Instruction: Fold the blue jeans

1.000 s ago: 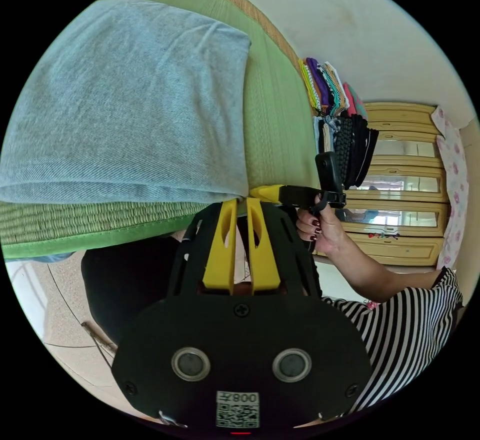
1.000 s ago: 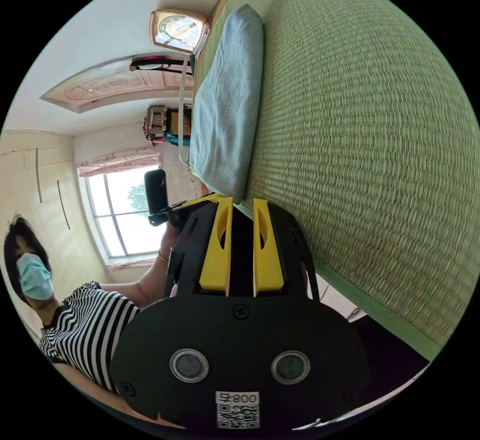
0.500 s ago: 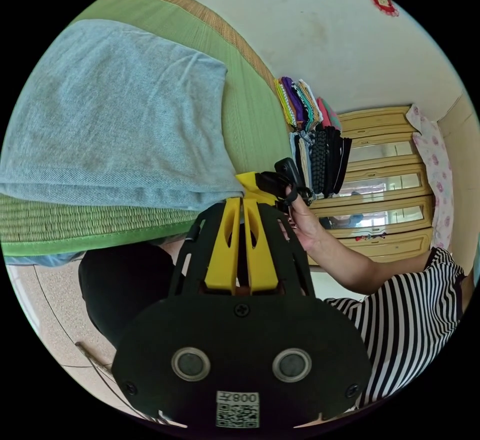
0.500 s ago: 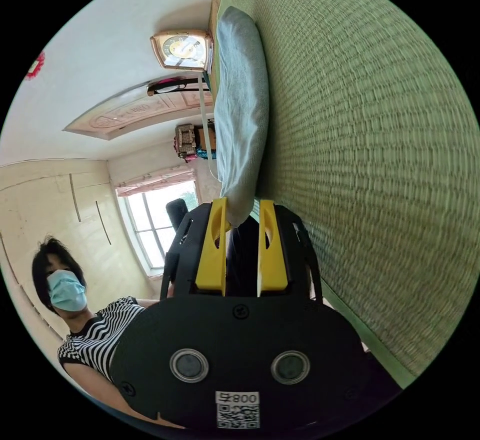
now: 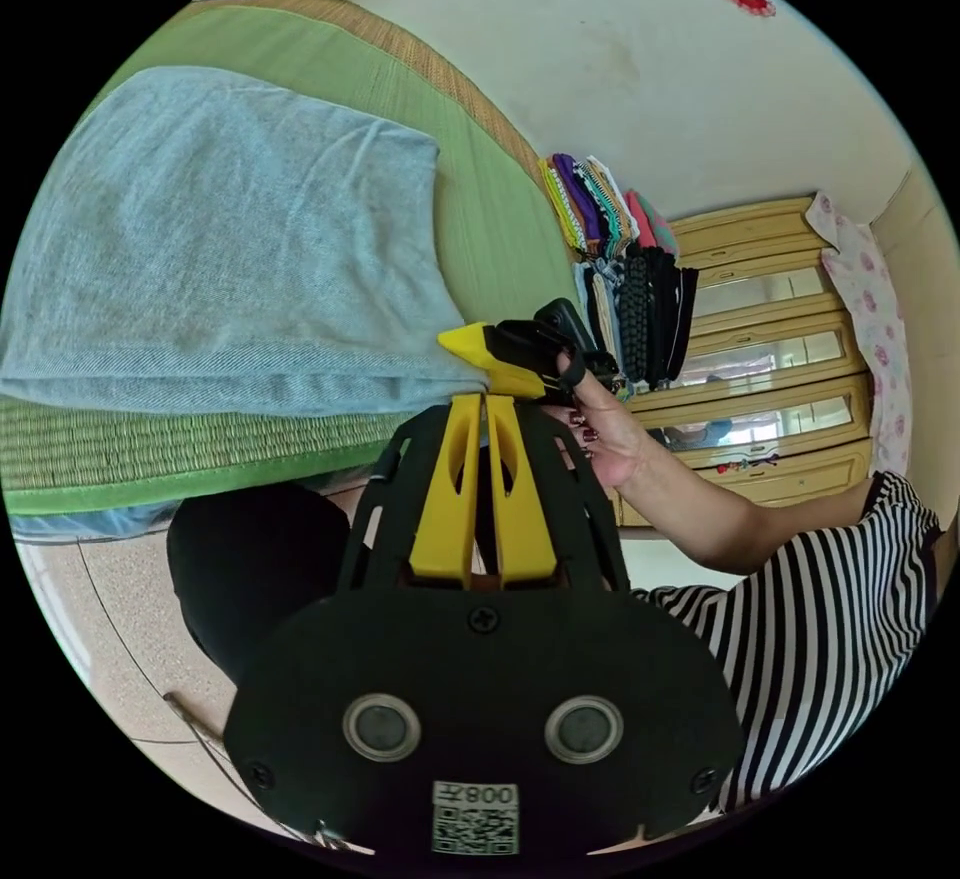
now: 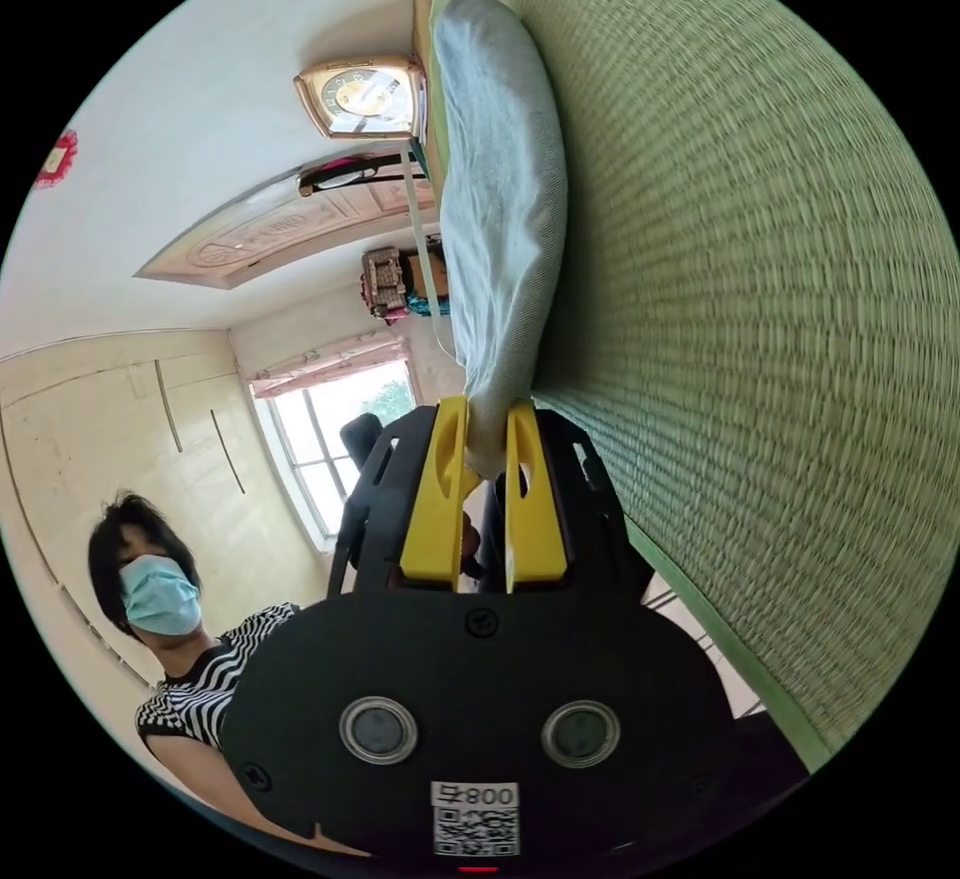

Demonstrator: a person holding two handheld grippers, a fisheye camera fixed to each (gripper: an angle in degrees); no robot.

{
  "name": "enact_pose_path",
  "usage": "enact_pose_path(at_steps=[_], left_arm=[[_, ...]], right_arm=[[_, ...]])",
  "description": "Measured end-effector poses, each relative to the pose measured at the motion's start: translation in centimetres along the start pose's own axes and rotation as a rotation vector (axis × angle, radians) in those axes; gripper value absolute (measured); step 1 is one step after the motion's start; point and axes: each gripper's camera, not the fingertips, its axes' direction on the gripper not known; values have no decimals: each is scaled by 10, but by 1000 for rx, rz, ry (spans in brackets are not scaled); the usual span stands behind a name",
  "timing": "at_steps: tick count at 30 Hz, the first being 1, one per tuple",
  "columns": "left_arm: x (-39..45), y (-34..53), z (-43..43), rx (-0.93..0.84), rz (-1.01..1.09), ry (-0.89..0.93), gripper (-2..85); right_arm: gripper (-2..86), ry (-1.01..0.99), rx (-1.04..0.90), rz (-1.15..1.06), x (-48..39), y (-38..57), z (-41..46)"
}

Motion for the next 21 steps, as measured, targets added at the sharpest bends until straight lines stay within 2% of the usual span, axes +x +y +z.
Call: enact_pose_path(at_steps=[5,9,13,21], left_arm=[[-34,29,-55,134,-98,16,6],[-91,60,-104,321,-283,171,19],[-140,89,-136,519,-436,363,69],[-191,107,-151,626,-644,567,145]], right_arm=[[39,23,-7,-51,-25,-3,6],[28,14,-17,-97,-50,-11,17],[22,32,-34,-148,-78,-20,30],[15,64,-42,-202,-118,-35,56]])
